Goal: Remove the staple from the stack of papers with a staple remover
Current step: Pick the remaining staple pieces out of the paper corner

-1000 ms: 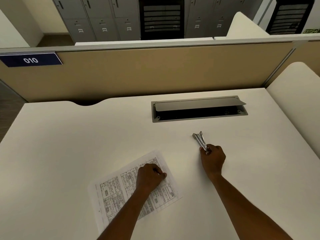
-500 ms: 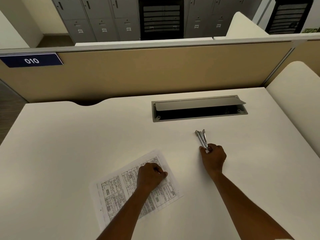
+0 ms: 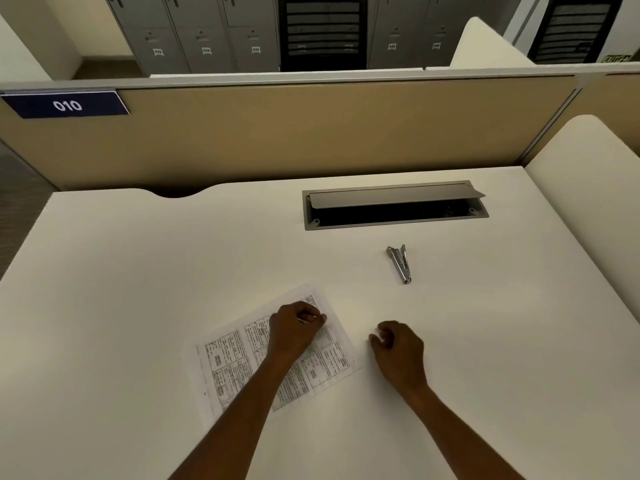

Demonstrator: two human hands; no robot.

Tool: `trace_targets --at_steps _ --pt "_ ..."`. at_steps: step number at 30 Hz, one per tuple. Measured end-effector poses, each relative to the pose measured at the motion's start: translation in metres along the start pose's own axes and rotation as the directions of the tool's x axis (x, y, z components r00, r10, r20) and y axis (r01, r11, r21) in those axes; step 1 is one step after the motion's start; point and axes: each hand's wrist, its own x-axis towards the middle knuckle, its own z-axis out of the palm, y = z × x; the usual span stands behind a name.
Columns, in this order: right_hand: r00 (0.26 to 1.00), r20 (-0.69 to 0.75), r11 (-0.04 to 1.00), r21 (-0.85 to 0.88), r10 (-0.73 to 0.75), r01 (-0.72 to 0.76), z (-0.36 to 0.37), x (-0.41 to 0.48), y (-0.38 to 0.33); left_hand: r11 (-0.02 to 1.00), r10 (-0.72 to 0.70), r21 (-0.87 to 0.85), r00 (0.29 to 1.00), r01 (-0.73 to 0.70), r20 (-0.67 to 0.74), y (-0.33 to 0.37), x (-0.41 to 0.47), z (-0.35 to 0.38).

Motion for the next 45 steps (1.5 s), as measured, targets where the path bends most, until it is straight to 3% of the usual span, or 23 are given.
trace_targets --at_steps 2,5,8,16,22,27,29,32,36,40,45 --pt "0.996 0.094 0.999 -0.036 -0.013 0.016 0.006 -0.019 -0.004 0.996 0.086 0.036 0.995 -0.084 -0.059 -0.004 -0.012 -0.002" --pt "0.986 0.166 0.993 -0.117 0.008 0.012 0.014 -0.041 -0.01 0.978 0.158 0.132 0.987 -0.16 0.025 -0.019 -0.038 0.006" --pt "0.985 0.167 0.986 -0.167 0.039 -0.011 0.023 -0.051 -0.019 0.977 0.118 0.168 0.989 -0.131 0.084 -0.032 -0.054 0.016" --pt "0.926 0.21 0.95 -0.077 0.314 -0.304 0.024 -0.031 -0.033 0.996 0.019 0.083 0.999 -0.022 0.044 -0.034 -0.053 0.018" --pt "0.88 0.285 0.885 0.166 0.379 -0.435 0.016 -0.026 -0.038 0.999 0.01 0.052 0.998 -0.013 0.06 -0.034 -0.055 0.014" --pt "0.829 0.38 0.715 0.43 0.411 -0.551 0.008 -0.028 -0.042 0.999 0.034 0.027 0.997 -0.037 0.074 -0.035 -0.059 0.01" --pt "0.825 0.403 0.67 0.488 0.396 -0.559 0.005 -0.03 -0.046 0.993 0.117 -0.003 0.992 -0.117 0.047 -0.034 -0.065 0.006" --pt "0.833 0.416 0.638 0.539 0.366 -0.55 0.0 -0.031 -0.057 0.92 0.393 0.018 0.919 -0.392 -0.041 -0.031 -0.081 -0.002" --pt "0.843 0.461 0.581 0.618 0.278 -0.53 -0.012 -0.034 -0.08 0.695 0.709 0.22 0.703 -0.684 -0.055 -0.021 -0.092 -0.013" --pt "0.853 0.492 0.551 0.669 0.174 -0.499 -0.029 -0.038 -0.109 0.586 0.805 0.363 0.572 -0.725 -0.157 -0.001 -0.093 -0.031" --pt "0.893 0.45 0.602 0.714 -0.002 -0.358 -0.062 -0.042 -0.145 0.517 0.855 0.379 0.449 -0.767 -0.258 0.032 -0.092 -0.064"
